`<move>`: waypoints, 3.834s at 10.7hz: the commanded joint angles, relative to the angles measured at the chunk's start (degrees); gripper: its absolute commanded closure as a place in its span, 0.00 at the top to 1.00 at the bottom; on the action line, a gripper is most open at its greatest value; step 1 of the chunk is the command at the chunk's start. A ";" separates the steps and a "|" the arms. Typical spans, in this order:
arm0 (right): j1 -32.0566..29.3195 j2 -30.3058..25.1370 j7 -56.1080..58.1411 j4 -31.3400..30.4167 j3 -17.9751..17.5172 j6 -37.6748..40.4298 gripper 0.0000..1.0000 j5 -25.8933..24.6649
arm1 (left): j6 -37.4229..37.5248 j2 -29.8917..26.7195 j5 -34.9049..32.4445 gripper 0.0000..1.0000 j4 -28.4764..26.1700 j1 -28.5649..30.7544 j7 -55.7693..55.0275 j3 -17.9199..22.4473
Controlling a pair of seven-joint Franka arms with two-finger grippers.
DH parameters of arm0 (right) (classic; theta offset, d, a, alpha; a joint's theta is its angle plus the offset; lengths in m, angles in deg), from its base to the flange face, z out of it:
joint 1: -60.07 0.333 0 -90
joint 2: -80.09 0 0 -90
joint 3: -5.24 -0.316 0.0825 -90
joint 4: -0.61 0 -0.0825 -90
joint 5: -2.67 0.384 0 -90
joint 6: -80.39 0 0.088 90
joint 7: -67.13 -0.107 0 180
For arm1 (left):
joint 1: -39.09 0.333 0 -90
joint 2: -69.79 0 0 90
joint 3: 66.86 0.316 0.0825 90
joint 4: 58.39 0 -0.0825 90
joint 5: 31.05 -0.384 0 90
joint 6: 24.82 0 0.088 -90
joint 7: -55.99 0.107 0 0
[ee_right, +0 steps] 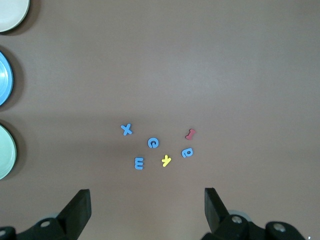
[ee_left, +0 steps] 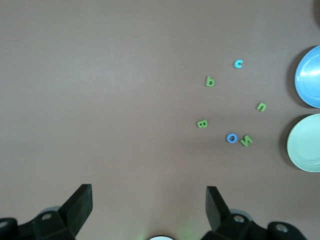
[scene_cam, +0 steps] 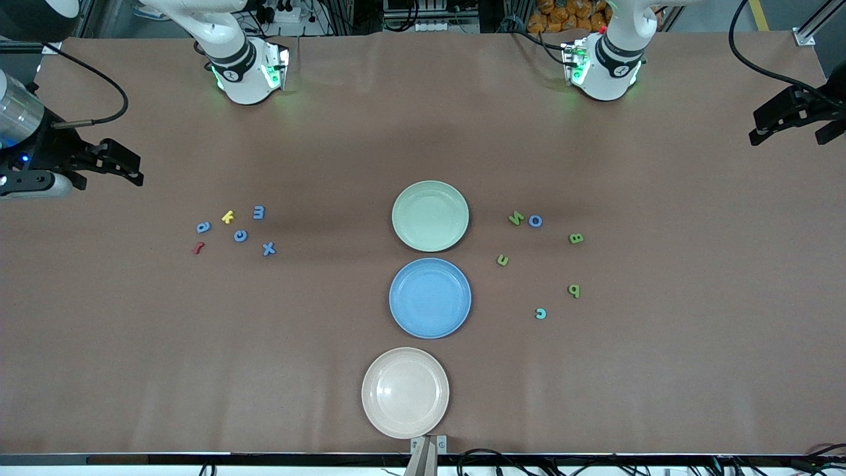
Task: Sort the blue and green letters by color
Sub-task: 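Move both grippers from rest toward the two letter clusters, then grasp the blue x with the right gripper while the left gripper lowers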
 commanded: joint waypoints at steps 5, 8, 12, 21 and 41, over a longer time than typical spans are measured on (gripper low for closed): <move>0.48 0.35 0.14 0.56 0.34 -0.20 1.00 0.97 | -0.94 -0.03 2.55 1.00 0.13 0.12 1.04 -0.29; -0.04 -0.17 0.31 0.91 0.60 -0.20 1.00 0.97 | -1.12 1.38 3.07 1.00 -0.22 1.08 0.95 -0.20; -0.84 -0.70 0.49 2.50 0.60 1.03 1.00 1.32 | -4.34 2.17 3.07 1.00 -4.86 0.12 0.43 -0.46; -0.66 -2.46 0.75 1.10 0.08 2.18 1.00 2.82 | -22.80 12.78 2.72 1.00 -14.11 -1.29 -5.38 -5.38; 1.54 16.61 -6.18 -32.66 -9.32 -49.59 0.69 0.98 | -48.22 36.18 -6.83 1.00 -13.76 -7.70 -22.24 -5.74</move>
